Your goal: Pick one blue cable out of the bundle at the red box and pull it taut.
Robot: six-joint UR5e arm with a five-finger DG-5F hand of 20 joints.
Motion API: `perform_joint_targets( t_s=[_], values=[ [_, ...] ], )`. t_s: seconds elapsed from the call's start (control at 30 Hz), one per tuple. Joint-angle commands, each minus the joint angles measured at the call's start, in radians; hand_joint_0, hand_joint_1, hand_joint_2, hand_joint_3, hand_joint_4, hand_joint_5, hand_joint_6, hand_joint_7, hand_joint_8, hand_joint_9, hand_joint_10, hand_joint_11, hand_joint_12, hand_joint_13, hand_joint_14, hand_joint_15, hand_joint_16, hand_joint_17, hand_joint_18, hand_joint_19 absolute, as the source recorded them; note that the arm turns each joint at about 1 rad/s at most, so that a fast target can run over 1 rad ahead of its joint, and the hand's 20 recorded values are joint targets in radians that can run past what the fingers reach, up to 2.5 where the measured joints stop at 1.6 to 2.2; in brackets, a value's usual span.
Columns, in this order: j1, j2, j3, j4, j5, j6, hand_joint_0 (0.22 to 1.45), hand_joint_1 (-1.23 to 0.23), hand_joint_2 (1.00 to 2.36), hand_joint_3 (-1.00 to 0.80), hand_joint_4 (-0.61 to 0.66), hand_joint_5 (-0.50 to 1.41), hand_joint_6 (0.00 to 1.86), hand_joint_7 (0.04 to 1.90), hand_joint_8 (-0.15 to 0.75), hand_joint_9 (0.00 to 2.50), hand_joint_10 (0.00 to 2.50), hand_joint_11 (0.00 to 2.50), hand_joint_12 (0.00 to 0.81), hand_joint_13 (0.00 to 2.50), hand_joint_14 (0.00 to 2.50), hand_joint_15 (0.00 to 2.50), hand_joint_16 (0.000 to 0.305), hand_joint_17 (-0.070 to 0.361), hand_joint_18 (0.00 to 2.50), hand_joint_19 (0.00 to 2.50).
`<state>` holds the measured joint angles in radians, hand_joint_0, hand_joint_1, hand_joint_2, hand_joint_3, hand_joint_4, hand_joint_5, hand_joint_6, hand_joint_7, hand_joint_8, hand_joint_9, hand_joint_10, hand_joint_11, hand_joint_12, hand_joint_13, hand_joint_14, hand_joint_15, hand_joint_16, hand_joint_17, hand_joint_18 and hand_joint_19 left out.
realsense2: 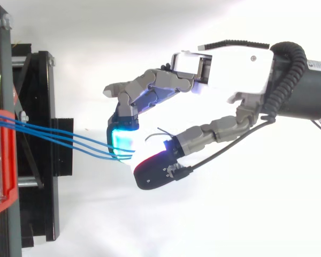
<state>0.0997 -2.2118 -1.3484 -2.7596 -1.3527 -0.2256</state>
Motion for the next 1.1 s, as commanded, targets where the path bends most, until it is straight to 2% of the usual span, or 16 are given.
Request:
perform_joint_targets(
  t_s=[0.0,0.07,0.23,0.4,0.53,0.77,1.07],
  values=[
    [0.000,0.000,0.000,0.000,0.003,0.000,0.64,-0.81,1.02,-0.15,0.15,-0.15,0.90,1.01,0.335,0.65,0.01,0.24,0.387,0.26,0.00,0.03,0.062,0.139,0.38,0.10],
    [0.000,0.000,0.000,0.000,0.004,0.000,0.68,-0.85,1.02,-0.15,0.08,-0.15,0.91,1.02,0.331,0.64,0.01,0.24,0.384,0.27,0.00,0.02,0.061,0.137,0.40,0.08],
    [0.000,0.001,0.000,0.000,0.003,0.000,0.74,-0.92,1.02,-0.19,0.02,-0.16,0.92,1.00,0.321,0.63,0.01,0.24,0.384,0.28,0.00,0.02,0.060,0.136,0.40,0.08],
    [0.000,0.000,0.000,-0.008,0.004,0.002,0.76,-0.94,1.02,-0.23,0.00,-0.16,0.93,1.07,0.317,0.63,0.01,0.24,0.382,0.28,0.00,0.02,0.060,0.136,0.40,0.08],
    [0.000,0.000,0.000,-0.009,0.003,0.002,0.80,-0.95,1.02,-0.29,-0.03,-0.17,0.93,1.05,0.311,0.64,0.01,0.23,0.381,0.27,0.00,0.01,0.060,0.135,0.39,0.10],
    [0.000,0.000,0.000,-0.009,0.004,0.012,0.84,-0.96,1.01,-0.37,-0.02,-0.18,0.94,1.11,0.301,0.63,0.01,0.23,0.378,0.26,0.00,0.03,0.060,0.134,0.36,0.12],
    [0.000,0.000,0.000,-0.009,0.006,0.041,0.87,-0.93,1.01,-0.35,0.01,-0.18,0.94,1.17,0.296,0.61,0.01,0.21,0.377,0.25,0.00,0.03,0.060,0.134,0.33,0.16]
  ],
)
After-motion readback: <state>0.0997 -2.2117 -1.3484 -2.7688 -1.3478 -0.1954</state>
